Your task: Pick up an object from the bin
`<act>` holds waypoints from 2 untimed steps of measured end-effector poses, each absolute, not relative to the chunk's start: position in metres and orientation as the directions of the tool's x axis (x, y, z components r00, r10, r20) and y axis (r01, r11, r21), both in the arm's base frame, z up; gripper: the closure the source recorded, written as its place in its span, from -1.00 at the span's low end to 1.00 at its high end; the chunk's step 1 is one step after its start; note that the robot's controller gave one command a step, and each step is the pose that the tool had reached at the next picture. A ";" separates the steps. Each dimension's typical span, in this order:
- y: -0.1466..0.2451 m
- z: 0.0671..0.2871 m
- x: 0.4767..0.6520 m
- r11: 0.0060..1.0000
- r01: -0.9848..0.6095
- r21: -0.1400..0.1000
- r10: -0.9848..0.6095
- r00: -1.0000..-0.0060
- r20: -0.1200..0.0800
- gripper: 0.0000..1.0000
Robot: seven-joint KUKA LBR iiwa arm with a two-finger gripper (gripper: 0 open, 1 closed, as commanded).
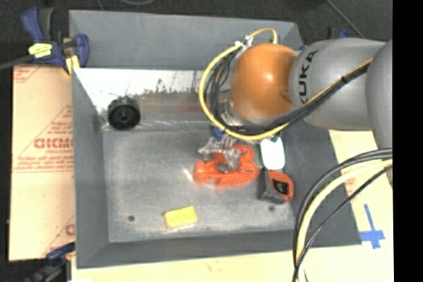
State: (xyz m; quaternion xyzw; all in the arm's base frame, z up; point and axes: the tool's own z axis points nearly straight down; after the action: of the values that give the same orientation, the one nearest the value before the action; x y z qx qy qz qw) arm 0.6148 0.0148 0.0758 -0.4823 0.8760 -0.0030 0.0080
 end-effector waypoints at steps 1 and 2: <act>0.015 0.076 0.615 0.535 -0.845 -0.013 -0.845 -0.535 -0.011 1.00; 0.016 0.264 0.594 0.529 -0.848 0.000 -0.848 -0.529 -0.001 1.00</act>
Offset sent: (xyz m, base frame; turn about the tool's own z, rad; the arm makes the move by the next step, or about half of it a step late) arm -0.0242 0.0025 0.2278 -0.0109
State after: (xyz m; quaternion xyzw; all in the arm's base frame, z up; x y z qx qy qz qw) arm 0.5944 0.0164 0.2637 -0.4850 0.8745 0.0003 0.0003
